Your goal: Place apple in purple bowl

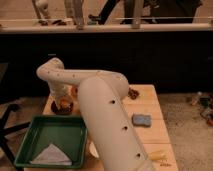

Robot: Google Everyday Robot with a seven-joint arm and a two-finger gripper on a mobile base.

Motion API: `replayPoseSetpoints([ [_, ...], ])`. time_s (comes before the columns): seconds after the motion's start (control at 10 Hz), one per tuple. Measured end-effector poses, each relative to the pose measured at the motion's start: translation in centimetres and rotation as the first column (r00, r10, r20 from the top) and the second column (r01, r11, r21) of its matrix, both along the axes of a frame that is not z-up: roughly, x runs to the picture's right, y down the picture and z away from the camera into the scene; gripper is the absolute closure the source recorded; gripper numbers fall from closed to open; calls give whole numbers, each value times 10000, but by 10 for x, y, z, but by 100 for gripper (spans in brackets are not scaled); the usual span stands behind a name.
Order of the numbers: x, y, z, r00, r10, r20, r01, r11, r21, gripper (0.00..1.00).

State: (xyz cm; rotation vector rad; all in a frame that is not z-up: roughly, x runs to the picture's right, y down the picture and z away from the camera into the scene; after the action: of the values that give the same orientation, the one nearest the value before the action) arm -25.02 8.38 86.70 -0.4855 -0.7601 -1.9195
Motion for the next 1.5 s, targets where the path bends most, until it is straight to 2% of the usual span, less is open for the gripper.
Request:
replayPoseSetpoints([
  [0.2,0,0,0,10000,6,-10,-6,10000,2,93],
  [0.8,-1,0,0,10000,-7,-3,7,10000,0,30],
  [0.9,-1,0,0,10000,-8,-3,8,10000,0,24],
  [1.0,-1,0,0,10000,-8,-2,8,10000,0,20],
  [1.5,-1,0,0,10000,-10,-3,10,10000,0,20],
])
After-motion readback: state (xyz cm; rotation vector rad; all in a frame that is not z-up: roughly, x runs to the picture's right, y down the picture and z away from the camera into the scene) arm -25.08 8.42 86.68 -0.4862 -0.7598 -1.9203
